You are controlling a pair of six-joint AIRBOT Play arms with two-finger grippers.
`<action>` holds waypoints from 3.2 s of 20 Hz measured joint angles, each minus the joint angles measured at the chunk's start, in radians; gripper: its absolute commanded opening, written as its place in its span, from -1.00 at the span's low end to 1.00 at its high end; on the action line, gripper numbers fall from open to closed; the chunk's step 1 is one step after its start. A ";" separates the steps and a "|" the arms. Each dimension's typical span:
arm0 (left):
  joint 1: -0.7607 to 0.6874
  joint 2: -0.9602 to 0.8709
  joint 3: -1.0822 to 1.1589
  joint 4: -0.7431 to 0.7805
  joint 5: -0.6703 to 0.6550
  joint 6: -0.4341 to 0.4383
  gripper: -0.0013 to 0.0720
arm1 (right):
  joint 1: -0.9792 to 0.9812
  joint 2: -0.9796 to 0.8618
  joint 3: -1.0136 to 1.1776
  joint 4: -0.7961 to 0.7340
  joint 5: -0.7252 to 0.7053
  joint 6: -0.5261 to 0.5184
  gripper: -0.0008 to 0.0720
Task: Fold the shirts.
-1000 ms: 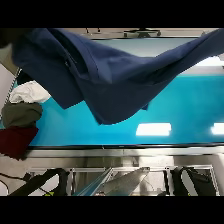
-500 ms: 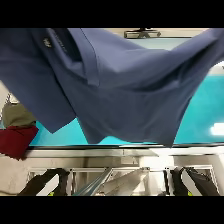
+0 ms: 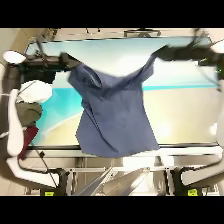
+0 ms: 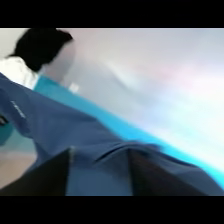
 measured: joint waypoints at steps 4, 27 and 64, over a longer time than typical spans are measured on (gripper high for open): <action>0.051 -0.212 0.126 0.019 0.024 0.042 0.99 | -0.019 -0.179 0.001 0.109 -0.021 0.008 0.34; 0.009 -0.571 0.322 0.249 0.044 -0.053 -0.90 | -0.285 0.447 -0.808 -0.370 0.287 0.326 0.06; 0.128 -0.169 -0.322 0.387 -0.378 -0.151 -0.91 | -0.033 -0.373 0.270 -0.548 0.015 0.401 -0.91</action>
